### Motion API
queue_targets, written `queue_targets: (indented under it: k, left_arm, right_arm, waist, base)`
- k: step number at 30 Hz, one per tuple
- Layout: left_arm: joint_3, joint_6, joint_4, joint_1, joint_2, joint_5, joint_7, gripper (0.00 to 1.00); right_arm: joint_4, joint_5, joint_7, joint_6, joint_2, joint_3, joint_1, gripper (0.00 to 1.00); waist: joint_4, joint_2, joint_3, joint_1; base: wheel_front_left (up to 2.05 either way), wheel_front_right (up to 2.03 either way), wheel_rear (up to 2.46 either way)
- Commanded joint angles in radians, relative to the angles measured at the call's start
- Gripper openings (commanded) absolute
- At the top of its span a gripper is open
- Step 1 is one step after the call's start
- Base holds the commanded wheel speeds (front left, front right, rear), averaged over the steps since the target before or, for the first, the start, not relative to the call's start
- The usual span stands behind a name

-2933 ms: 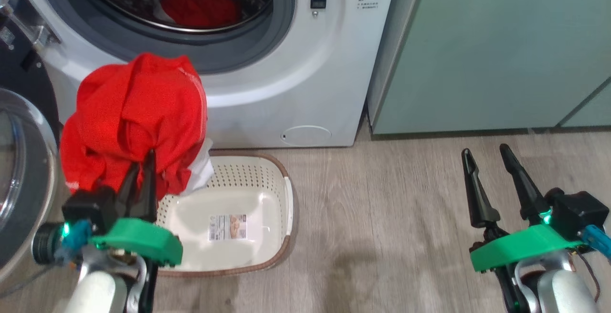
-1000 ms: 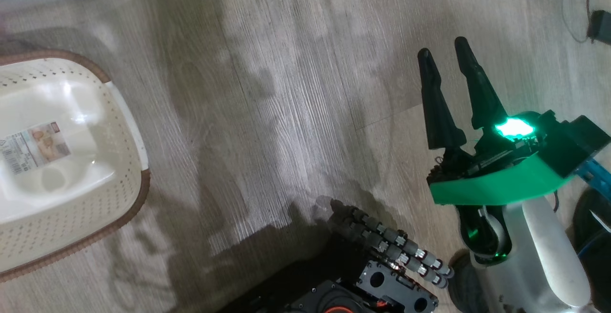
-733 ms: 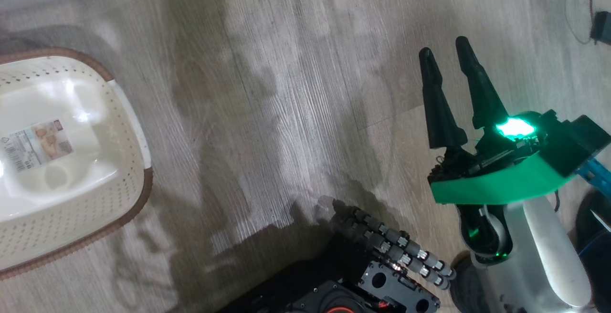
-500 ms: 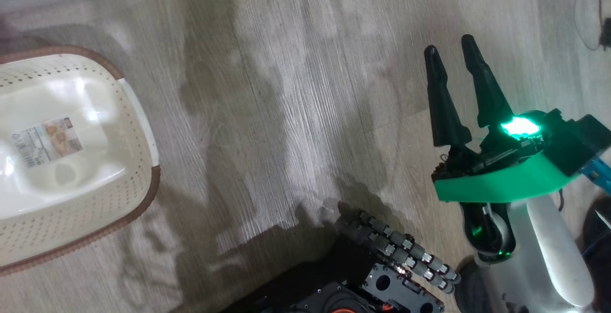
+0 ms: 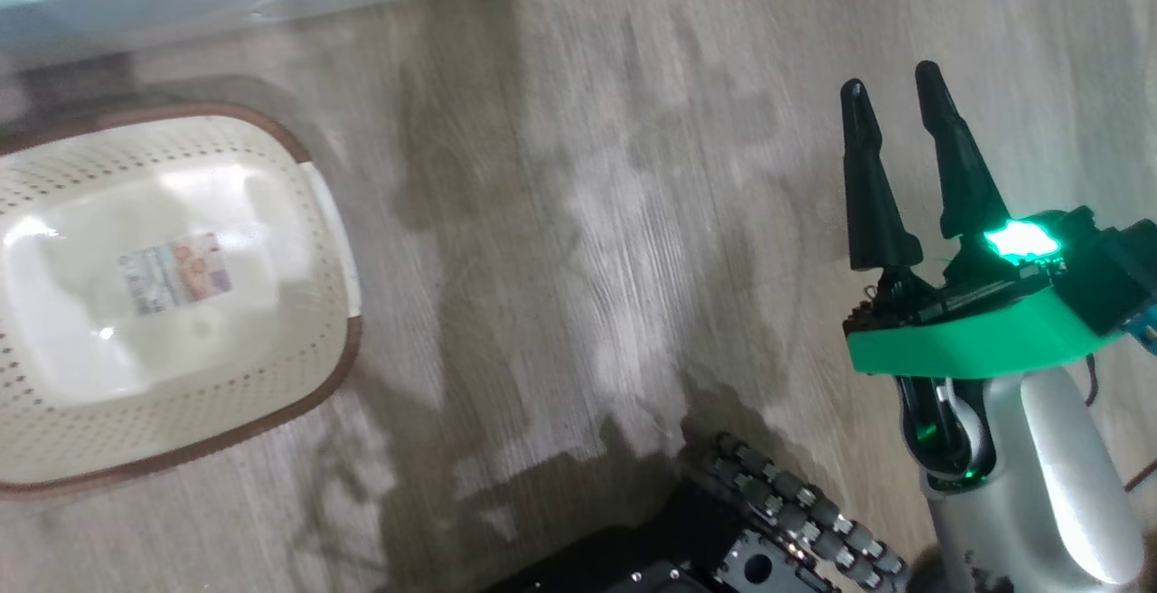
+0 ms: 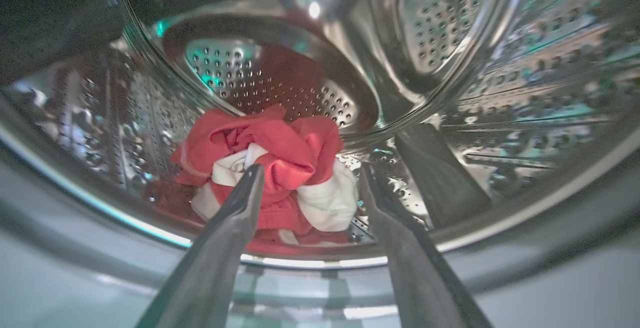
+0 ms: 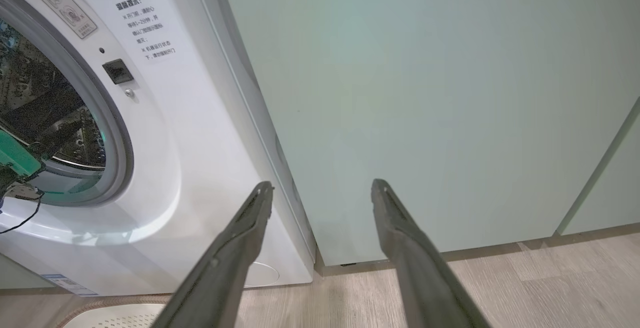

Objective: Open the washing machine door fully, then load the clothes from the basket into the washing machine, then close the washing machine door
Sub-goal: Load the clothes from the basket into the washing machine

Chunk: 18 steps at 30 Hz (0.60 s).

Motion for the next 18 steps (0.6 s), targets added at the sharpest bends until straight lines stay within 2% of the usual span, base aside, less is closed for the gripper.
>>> queue_targets:
  k: [1, 8, 10, 15, 18]
  left_arm:
    - [0.017, 0.017, -0.076, 0.037, 0.027, 0.014, -0.009, 1.0]
    - [0.028, 0.081, -0.426, 0.309, -0.036, 0.053, -0.01, 1.0]
    - [0.025, 0.106, -0.564, 0.433, -0.066, 0.073, -0.01, 1.0]
    - [0.02, 0.148, -0.712, 0.615, -0.104, 0.095, -0.01, 1.0]
    - [0.015, 0.158, -0.769, 0.705, -0.126, 0.099, -0.01, 1.0]
  right_arm:
    - [-0.028, -0.011, -0.009, 0.0, -0.005, 0.008, 0.03, 1.0]
    - [-0.026, -0.042, -0.009, 0.0, -0.005, -0.023, 0.042, 1.0]
    - [-0.02, -0.06, -0.009, 0.0, -0.005, -0.036, 0.047, 1.0]
    - [-0.004, -0.097, -0.009, 0.0, -0.005, -0.053, 0.049, 1.0]
    - [0.01, -0.122, -0.009, 0.0, -0.005, -0.066, 0.052, 1.0]
  waist:
    - [0.025, 0.0, -0.026, 0.0]
    - [0.087, 0.0, -0.091, 0.0]
    - [0.119, 0.0, -0.121, 0.0]
    - [0.17, 0.0, -0.174, 0.0]
    - [0.202, 0.0, -0.207, 0.0]
  base:
    - [0.0, 0.0, 0.0]
    - [0.0, 0.0, 0.0]
    - [0.0, 0.0, 0.0]
    - [0.0, 0.0, 0.0]
    - [0.0, 0.0, 0.0]
